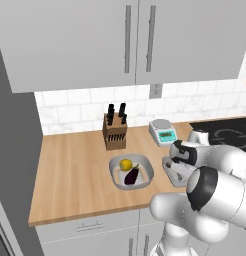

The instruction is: Take the meat container that has the fish and place it on the second highest rack of the freezer. Then take the vegetable container that has the lemon and eggplant and place it on the highest rack of the freezer.

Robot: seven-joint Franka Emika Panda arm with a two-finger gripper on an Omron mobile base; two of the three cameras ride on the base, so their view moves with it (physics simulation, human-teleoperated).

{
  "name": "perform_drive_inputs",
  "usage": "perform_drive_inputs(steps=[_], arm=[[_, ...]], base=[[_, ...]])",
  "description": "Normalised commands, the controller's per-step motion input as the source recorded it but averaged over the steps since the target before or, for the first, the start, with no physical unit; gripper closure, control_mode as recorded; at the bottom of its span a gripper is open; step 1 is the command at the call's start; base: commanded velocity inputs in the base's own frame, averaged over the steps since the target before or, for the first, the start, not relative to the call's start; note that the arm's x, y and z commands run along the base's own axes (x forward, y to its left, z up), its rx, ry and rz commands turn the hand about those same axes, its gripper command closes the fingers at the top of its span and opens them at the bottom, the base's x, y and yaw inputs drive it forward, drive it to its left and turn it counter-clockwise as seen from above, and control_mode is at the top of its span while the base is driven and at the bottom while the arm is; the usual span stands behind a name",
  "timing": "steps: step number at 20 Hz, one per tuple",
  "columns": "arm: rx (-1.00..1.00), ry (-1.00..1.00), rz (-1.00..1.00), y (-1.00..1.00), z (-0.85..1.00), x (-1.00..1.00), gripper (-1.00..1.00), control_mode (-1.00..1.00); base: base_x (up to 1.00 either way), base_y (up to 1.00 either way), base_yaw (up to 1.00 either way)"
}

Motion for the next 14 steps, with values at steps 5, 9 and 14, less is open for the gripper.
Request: perform_drive_inputs(steps=[5, 9, 14], arm=[[0.00, 0.00, 0.00, 0.00, 0.00, 0.00, 1.00, -1.00], [0.00, 0.00, 0.00, 0.00, 0.00, 0.00, 1.00, -1.00], [0.00, 0.00, 0.00, 0.00, 0.00, 0.00, 1.00, -1.00]], base=[[0.00, 0.00, 0.00], [0.00, 0.00, 0.00], [0.00, 0.00, 0.00]])
